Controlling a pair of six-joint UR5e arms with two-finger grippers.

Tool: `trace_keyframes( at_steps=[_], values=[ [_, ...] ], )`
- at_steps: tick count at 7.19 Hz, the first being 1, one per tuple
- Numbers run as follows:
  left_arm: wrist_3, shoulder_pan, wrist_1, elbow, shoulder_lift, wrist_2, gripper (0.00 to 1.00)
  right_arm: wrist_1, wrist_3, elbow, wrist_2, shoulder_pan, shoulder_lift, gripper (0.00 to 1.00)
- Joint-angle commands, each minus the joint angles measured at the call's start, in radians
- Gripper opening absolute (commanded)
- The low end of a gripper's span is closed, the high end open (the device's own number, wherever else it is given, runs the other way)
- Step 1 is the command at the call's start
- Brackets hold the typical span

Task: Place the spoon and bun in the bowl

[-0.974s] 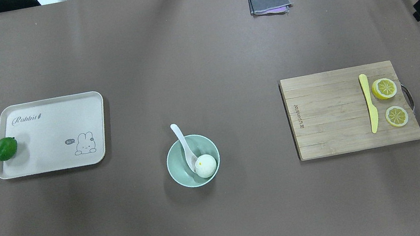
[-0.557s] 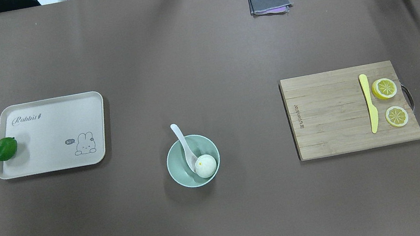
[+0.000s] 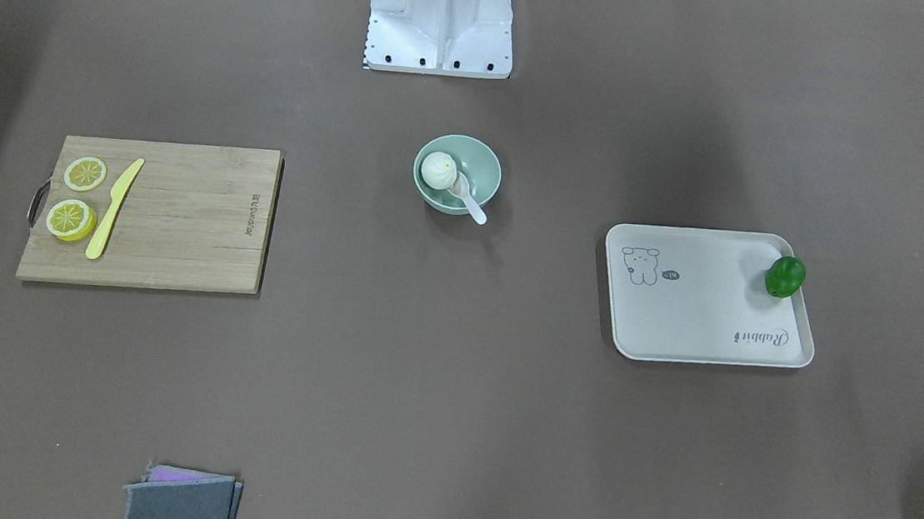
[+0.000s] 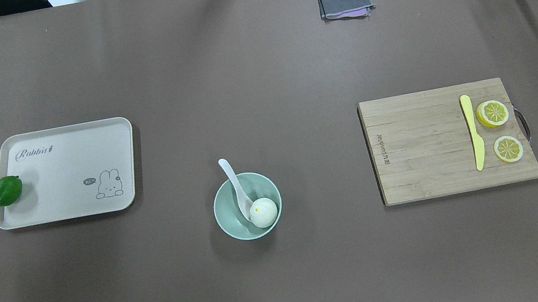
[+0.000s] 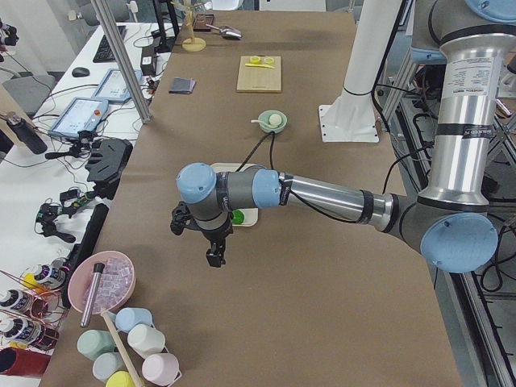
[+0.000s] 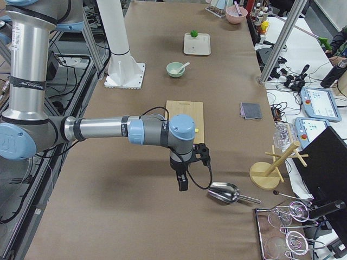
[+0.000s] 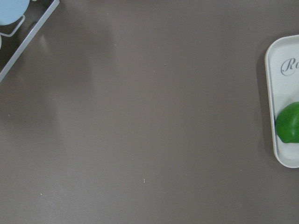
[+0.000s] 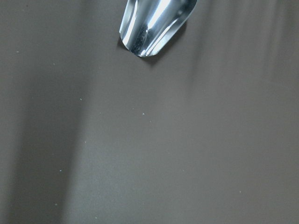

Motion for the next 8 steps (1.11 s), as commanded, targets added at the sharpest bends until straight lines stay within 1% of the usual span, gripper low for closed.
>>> trace_keyframes(
  at_steps=[1, 2, 4, 5, 8],
  values=[
    [0.008, -0.004, -0.011, -0.040, -0.005, -0.016, 0.99, 0.002, -0.001, 0.000, 0.025, 0.021, -0.010, 1.00],
    [0.009, -0.004, -0.020, -0.062, -0.003, -0.006, 0.99, 0.003, -0.003, 0.010, 0.041, 0.030, -0.010, 1.00],
    [0.009, -0.006, -0.020, -0.051, 0.000, -0.006, 0.99, 0.002, -0.001, 0.016, 0.129, 0.033, -0.010, 1.00],
    [0.009, -0.006, -0.028, -0.074, 0.030, -0.008, 0.99, 0.003, -0.006, 0.016, 0.140, 0.033, -0.011, 1.00],
    [0.009, -0.006, -0.034, -0.091, 0.036, -0.014, 0.99, 0.003, -0.007, 0.015, 0.140, 0.032, -0.031, 1.00]
  ],
)
